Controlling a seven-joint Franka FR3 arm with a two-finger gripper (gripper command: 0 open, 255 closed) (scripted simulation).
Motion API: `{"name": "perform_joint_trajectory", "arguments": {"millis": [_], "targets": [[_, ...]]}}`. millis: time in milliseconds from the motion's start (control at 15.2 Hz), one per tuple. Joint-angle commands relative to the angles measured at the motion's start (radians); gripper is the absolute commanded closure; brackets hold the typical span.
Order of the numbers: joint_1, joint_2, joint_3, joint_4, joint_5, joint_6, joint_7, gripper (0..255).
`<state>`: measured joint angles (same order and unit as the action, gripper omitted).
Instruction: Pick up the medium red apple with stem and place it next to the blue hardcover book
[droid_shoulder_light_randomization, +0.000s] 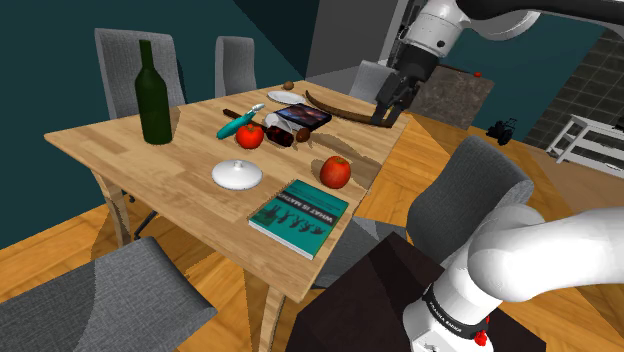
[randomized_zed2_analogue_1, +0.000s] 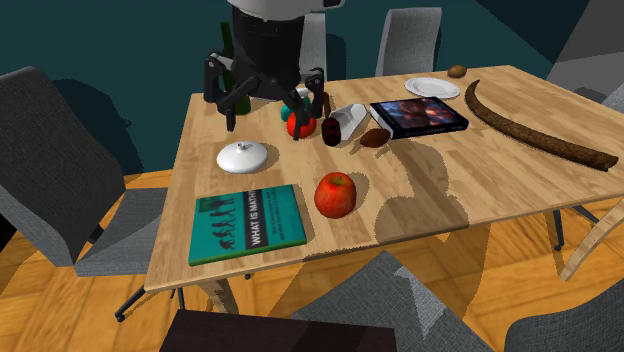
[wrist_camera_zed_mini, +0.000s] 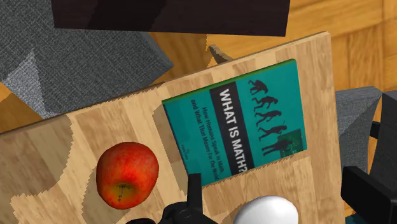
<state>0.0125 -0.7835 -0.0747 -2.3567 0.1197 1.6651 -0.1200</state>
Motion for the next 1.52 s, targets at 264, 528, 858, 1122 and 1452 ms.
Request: {"name": "perform_joint_trajectory", "arguments": {"millis": [264, 528, 858, 1122, 1452], "targets": [[-0.020, 0.067, -0.020, -0.055, -0.029, 0.139, -0.028, 0], [-0.039, 0.155, -0.042, -0.090, -0.054, 0.280, -0.053, 0], [-0.059, 0.291, -0.073, -0.102, -0.078, 0.453, -0.082, 0], [-0.072, 0.417, -0.101, -0.087, -0.086, 0.584, -0.107, 0], [-0.074, 0.510, -0.118, -0.087, -0.079, 0.687, -0.125, 0]]}}
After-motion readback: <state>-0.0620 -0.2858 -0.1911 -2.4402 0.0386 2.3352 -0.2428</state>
